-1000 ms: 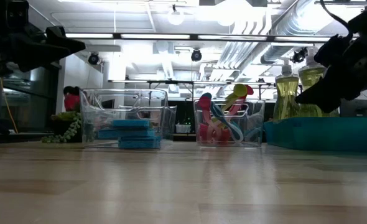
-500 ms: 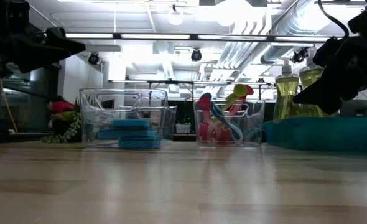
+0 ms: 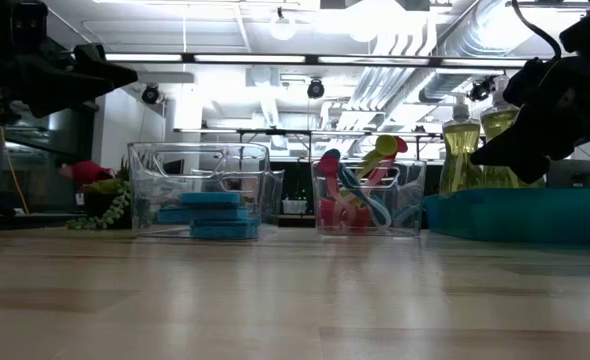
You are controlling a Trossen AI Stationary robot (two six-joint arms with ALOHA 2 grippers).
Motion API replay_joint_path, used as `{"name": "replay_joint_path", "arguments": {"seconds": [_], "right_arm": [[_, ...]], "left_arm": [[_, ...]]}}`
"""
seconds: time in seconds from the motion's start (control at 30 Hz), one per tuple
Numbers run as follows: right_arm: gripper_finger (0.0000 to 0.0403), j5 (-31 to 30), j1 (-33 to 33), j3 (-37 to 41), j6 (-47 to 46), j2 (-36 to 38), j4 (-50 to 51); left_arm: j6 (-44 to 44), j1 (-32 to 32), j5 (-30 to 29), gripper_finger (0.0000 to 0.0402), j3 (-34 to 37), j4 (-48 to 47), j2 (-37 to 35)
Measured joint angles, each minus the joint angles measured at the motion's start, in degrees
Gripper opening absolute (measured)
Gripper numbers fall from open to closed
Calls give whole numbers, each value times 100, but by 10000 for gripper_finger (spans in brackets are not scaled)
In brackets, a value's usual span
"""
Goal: Pick & Place Kitchen Sink Supplies
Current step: Return to Home Position
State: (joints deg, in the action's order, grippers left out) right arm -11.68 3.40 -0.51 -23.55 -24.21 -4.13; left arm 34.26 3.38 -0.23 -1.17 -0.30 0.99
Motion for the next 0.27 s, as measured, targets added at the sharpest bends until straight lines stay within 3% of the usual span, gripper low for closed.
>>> {"name": "replay_joint_path", "arguments": {"seconds": [0.27], "right_arm": [[5,2,0,0,0,0,-10]], "left_arm": [[0,0,2,234,0,4,-2]]}}
